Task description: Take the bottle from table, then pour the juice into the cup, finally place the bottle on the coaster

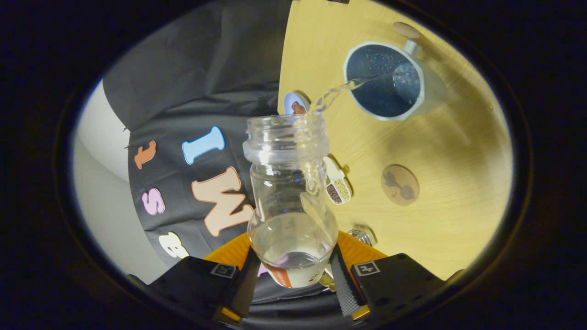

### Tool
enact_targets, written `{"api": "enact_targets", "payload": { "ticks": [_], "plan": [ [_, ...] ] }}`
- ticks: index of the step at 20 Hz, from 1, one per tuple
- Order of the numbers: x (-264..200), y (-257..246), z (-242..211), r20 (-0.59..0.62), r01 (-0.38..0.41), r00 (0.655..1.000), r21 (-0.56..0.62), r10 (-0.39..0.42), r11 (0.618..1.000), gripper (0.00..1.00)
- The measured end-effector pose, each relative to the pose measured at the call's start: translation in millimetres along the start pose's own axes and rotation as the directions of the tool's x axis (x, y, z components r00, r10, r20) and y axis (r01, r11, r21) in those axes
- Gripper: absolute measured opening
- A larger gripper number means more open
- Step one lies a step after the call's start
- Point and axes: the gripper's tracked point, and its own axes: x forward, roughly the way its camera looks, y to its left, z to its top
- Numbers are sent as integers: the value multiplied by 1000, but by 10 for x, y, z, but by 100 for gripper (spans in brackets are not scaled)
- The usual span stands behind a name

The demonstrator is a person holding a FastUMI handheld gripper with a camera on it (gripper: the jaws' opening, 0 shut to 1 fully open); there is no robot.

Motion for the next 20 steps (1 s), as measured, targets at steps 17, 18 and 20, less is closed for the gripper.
{"api": "enact_targets", "payload": {
  "ticks": [17,18,20],
  "plan": [
    [45,61,51,29,-4,1000,71,2,997,77],
    [48,79,49,31,-5,1000,76,3,997,77],
    [71,91,77,37,-6,999,85,3,996,77]
  ]
}}
